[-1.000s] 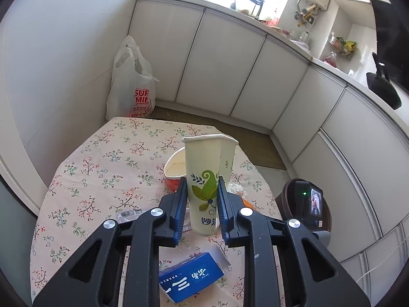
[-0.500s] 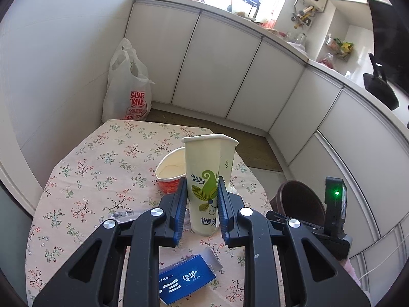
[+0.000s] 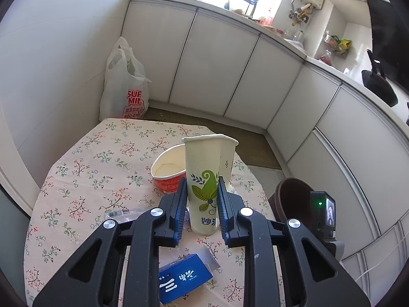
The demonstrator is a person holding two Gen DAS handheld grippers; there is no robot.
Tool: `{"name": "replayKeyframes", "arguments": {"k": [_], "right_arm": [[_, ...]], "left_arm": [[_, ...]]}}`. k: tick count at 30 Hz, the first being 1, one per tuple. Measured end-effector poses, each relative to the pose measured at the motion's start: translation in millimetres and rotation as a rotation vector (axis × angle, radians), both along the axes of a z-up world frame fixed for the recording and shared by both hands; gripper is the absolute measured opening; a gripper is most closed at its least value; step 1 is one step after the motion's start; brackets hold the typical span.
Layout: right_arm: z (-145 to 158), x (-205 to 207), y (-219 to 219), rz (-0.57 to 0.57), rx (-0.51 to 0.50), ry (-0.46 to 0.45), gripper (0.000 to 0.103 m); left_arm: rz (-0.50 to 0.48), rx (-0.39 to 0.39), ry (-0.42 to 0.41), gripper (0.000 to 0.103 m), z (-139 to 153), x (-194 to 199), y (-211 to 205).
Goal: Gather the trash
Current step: 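Grasp the orange peel with the right tool while the left tool holds the paper cup, then carry the orange peel over the brown bin and open the right tool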
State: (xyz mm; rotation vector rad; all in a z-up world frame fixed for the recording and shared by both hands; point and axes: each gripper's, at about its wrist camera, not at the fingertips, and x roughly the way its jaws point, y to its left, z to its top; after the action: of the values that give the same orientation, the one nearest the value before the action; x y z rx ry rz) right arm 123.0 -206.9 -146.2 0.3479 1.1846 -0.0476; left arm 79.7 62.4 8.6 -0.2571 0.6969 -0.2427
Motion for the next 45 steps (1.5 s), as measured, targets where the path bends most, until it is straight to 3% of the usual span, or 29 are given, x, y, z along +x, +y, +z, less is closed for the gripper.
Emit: {"name": "replayKeyframes", "arguments": {"k": [1, 2, 3, 9, 10, 14, 17, 27, 34, 39, 45], "right_arm": [[-4, 2, 2, -0.013, 0.006, 0.008, 0.039], [-6, 4, 3, -0.027, 0.022, 0.009, 0.058], [-9, 7, 4, -0.048, 0.042, 0.011, 0.062], [-29, 22, 20, -0.061, 0.041, 0.059, 0.061], [-33, 23, 23, -0.06, 0.036, 0.068, 0.06], [-37, 25, 34, -0.015, -0.027, 0.055, 0.027], [-33, 22, 37, -0.002, -0.032, 0.038, 0.02], [14, 9, 24, 0.0, -0.016, -0.08, 0.018], [62, -4, -17, -0.09, -0.052, -0.214, 0.018], [81, -11, -56, -0.203, -0.162, -0.286, 0.019], [84, -24, -102, -0.335, -0.34, -0.289, 0.021]], "left_arm": [[0.001, 0.0, 0.001, 0.023, 0, 0, 1], [0.002, 0.0, 0.002, 0.023, 0, 0, 0], [0.003, 0.001, 0.003, 0.023, 0, 0, 1], [0.014, 0.009, 0.011, 0.023, -2, 0, 7], [0.015, 0.008, 0.012, 0.023, -2, 0, 8], [0.016, 0.009, 0.011, 0.023, -1, -1, 7], [0.013, 0.014, 0.008, 0.023, -1, -2, 4], [0.005, 0.016, 0.008, 0.023, -2, -1, -3], [-0.008, 0.016, 0.001, 0.023, -4, 0, -11], [-0.023, 0.017, 0.008, 0.023, -8, 3, -22], [-0.052, 0.018, 0.012, 0.023, -14, 6, -41]]}}
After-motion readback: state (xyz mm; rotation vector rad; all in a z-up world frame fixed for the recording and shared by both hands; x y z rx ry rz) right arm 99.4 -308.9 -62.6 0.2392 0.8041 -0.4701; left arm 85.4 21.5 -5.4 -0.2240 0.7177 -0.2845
